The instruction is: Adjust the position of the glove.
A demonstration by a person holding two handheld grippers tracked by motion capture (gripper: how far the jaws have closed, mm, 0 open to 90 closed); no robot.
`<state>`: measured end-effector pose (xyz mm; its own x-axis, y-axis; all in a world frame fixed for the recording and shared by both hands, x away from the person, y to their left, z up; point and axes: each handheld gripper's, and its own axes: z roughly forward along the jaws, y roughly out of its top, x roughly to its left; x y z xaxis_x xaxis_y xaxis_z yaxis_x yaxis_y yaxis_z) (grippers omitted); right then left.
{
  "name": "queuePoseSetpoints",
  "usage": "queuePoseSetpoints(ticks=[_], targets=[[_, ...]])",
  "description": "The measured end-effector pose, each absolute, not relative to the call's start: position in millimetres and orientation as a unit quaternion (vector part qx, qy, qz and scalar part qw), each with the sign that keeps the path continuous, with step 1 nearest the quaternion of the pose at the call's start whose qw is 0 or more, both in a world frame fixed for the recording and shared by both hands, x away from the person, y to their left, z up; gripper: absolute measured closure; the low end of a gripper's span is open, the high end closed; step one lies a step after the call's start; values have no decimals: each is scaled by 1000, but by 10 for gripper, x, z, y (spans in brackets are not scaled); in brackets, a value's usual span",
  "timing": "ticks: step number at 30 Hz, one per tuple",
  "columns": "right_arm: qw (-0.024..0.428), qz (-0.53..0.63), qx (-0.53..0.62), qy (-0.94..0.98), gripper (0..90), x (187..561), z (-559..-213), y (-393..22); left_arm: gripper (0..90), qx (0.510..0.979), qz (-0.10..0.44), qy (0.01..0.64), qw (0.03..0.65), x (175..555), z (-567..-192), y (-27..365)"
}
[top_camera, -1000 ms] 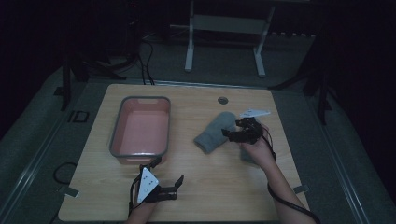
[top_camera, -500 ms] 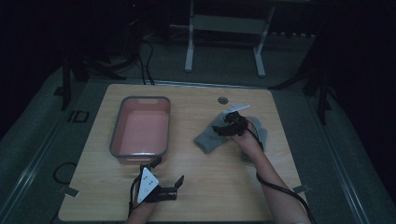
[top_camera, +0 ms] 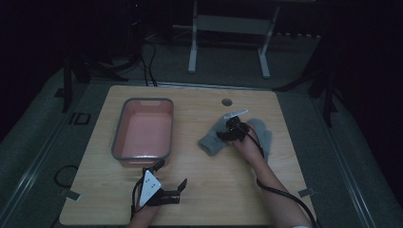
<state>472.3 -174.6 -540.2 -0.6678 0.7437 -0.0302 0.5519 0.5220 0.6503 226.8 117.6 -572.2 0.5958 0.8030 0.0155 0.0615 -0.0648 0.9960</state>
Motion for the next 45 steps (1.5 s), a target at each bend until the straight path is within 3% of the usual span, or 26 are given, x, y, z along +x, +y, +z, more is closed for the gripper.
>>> queuePoseSetpoints(ticks=[3, 4, 5, 6, 8, 12, 15, 29, 39, 42, 44, 45], targets=[[158, 310, 375, 859, 488, 4715, -5420, -1741, 2, 661, 309, 327, 601, 2269, -5722, 1176], [162, 310, 372, 860, 604, 4704, -5422, -1729, 2, 661, 309, 327, 600, 2268, -5722, 1176], [163, 309, 372, 860, 659, 4698, -5419, -1725, 2, 661, 309, 327, 600, 2267, -5722, 1175], [163, 309, 372, 860, 659, 4698, -5419, -1725, 2, 661, 309, 326, 600, 2266, -5722, 1173], [166, 310, 370, 860, 769, 4670, -5401, -1710, 2, 662, 310, 326, 600, 2264, -5722, 1172], [154, 322, 354, 865, 813, 4620, -5310, -1731, 2, 662, 310, 325, 600, 2266, -5722, 1174], [151, 331, 334, 870, 818, 4584, -5245, -1748, 2, 662, 309, 326, 600, 2267, -5722, 1174], [52, 359, 141, 921, 816, 4063, -4807, -1708, 2, 661, 312, 326, 599, 2261, -5722, 1170], [24, 303, 106, 947, 800, 4093, -5029, -1660, 2, 661, 312, 326, 599, 2262, -5722, 1171], [13, 280, 114, 953, 723, 4149, -5163, -1670, 2, 661, 313, 326, 599, 2259, -5723, 1170], [-14, 281, 132, 951, 553, 4201, -5253, -1687, 2, 662, 313, 326, 598, 2261, -5722, 1167], [-14, 281, 132, 951, 553, 4201, -5253, -1687, 2, 662, 313, 326, 598, 2261, -5722, 1167]])
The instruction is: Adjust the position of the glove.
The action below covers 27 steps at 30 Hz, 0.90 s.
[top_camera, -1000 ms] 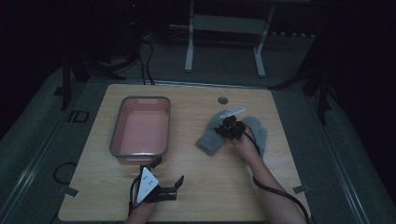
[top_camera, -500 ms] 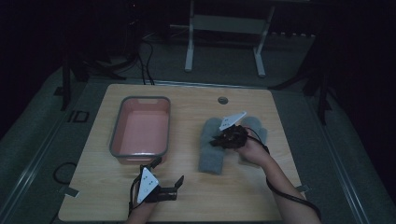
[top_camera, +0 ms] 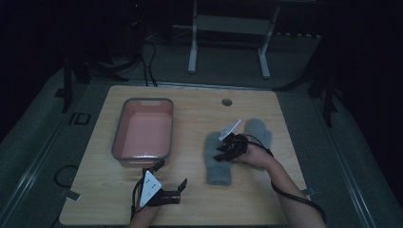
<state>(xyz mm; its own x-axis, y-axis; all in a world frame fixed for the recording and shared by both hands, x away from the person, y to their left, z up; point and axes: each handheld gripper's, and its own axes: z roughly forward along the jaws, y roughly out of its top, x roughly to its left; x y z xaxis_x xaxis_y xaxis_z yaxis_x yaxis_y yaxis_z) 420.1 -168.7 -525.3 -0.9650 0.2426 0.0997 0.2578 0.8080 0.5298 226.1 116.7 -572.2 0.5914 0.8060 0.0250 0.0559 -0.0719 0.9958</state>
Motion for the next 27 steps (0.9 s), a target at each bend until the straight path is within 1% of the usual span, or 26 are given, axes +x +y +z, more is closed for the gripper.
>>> queuePoseSetpoints(ticks=[1, 3, 4, 5, 8, 10, 12, 13, 14, 16, 23, 25, 26, 27], targets=[[18, -268, -141, -953, 470, 4203, -5281, -1678, 2, 662, 313, 326, 598, 2261, -5722, 1167], [17, -264, -146, -953, 457, 4208, -5292, -1677, 2, 661, 313, 326, 599, 2260, -5723, 1170], [10, -262, -162, -951, 418, 4212, -5305, -1684, 2, 661, 314, 325, 599, 2257, -5723, 1170], [10, -262, -162, -951, 418, 4212, -5305, -1684, 2, 661, 314, 325, 599, 2257, -5723, 1170], [-19, -266, -200, -943, 389, 4232, -5342, -1712, 2, 662, 314, 324, 599, 2257, -5723, 1168], [-25, -268, -215, -939, 391, 4241, -5346, -1719, 2, 661, 313, 325, 600, 2259, -5723, 1171], [-44, -269, -271, -923, 405, 4234, -5354, -1723, 2, 661, 313, 325, 599, 2259, -5723, 1170], [-44, -269, -271, -923, 405, 4234, -5354, -1723, 2, 661, 314, 324, 599, 2258, -5723, 1169], [-64, -268, -289, -917, 421, 4210, -5353, -1718, 2, 661, 314, 324, 599, 2257, -5723, 1168], [-80, -270, -290, -914, 433, 4190, -5351, -1710, 2, 662, 314, 324, 599, 2257, -5723, 1166], [-72, -291, -256, -919, 434, 4222, -5363, -1756, 2, 662, 313, 323, 599, 2260, -5722, 1167], [-62, -294, -241, -923, 436, 4253, -5365, -1774, 2, 662, 312, 325, 599, 2262, -5722, 1169], [-47, -296, -227, -927, 438, 4301, -5369, -1796, 2, 662, 312, 325, 599, 2262, -5722, 1169], [-47, -296, -227, -927, 438, 4301, -5369, -1796, 2, 662, 312, 325, 599, 2262, -5722, 1169]])
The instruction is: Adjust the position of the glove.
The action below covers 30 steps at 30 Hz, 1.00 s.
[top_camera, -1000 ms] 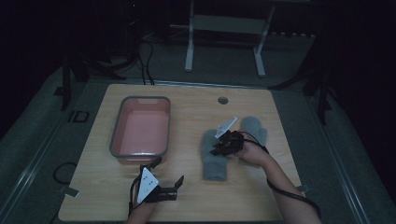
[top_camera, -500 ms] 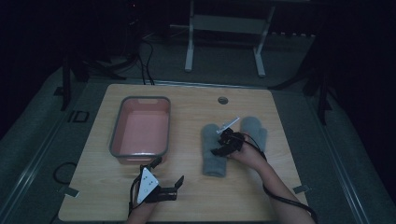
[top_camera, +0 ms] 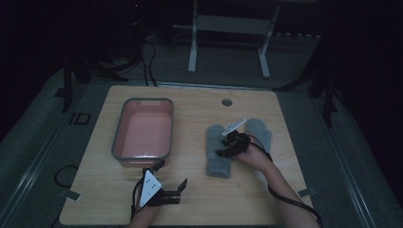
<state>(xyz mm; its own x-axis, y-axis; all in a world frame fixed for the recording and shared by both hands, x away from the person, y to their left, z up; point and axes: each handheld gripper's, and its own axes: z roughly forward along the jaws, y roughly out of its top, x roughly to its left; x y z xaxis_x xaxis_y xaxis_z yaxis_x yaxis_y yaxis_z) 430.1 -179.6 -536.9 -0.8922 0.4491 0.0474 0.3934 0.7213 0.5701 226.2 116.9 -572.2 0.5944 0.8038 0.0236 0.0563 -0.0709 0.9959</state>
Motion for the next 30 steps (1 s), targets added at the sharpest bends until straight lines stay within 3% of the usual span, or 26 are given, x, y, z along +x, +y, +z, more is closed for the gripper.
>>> queuePoseSetpoints(ticks=[9, 15, 21, 22, 30], targets=[[35, 295, 203, 933, 418, 4352, -5278, -1807, 2, 662, 313, 324, 600, 2259, -5723, 1172], [81, 308, 270, 909, 395, 4283, -5046, -1944, 2, 660, 312, 324, 601, 2260, -5724, 1174], [102, 326, 406, 848, 412, 4238, -4836, -2263, 2, 659, 311, 327, 602, 2263, -5724, 1179], [124, 329, 435, 829, 391, 4207, -4786, -2379, 2, 659, 310, 328, 602, 2264, -5724, 1179], [181, 309, 509, 783, 405, 4140, -4845, -2713, 2, 659, 310, 328, 602, 2266, -5723, 1180]])
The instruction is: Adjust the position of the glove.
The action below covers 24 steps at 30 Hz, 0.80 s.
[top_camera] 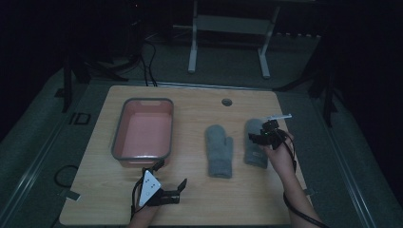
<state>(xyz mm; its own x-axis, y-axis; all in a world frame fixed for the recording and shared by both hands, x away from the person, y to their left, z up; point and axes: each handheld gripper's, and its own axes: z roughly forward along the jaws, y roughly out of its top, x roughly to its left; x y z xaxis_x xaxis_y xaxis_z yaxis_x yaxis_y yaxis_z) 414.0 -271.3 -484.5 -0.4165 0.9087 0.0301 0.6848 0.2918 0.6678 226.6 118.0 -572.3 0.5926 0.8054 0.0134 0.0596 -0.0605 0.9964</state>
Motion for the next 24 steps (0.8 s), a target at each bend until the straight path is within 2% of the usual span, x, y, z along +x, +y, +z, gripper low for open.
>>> queuePoseSetpoints(ticks=[5, 11, 13, 14, 17, 18, 24], targets=[[166, 304, 547, 762, 417, 4151, -5052, -2816, 2, 659, 310, 328, 602, 2266, -5723, 1178], [181, 281, 558, 759, 441, 4187, -5276, -2822, 2, 660, 309, 327, 601, 2265, -5723, 1178], [192, 278, 547, 766, 552, 4172, -5379, -2819, 2, 661, 309, 327, 601, 2264, -5722, 1178], [192, 278, 547, 766, 552, 4172, -5379, -2819, 2, 661, 309, 327, 601, 2263, -5722, 1177], [193, 285, 534, 772, 767, 4156, -5367, -2836, 2, 662, 309, 326, 600, 2262, -5722, 1175], [192, 290, 538, 768, 803, 4142, -5336, -2845, 2, 662, 309, 326, 600, 2261, -5722, 1175], [205, 304, 524, 769, 830, 3981, -5134, -2879, 2, 662, 308, 327, 600, 2264, -5721, 1175]])
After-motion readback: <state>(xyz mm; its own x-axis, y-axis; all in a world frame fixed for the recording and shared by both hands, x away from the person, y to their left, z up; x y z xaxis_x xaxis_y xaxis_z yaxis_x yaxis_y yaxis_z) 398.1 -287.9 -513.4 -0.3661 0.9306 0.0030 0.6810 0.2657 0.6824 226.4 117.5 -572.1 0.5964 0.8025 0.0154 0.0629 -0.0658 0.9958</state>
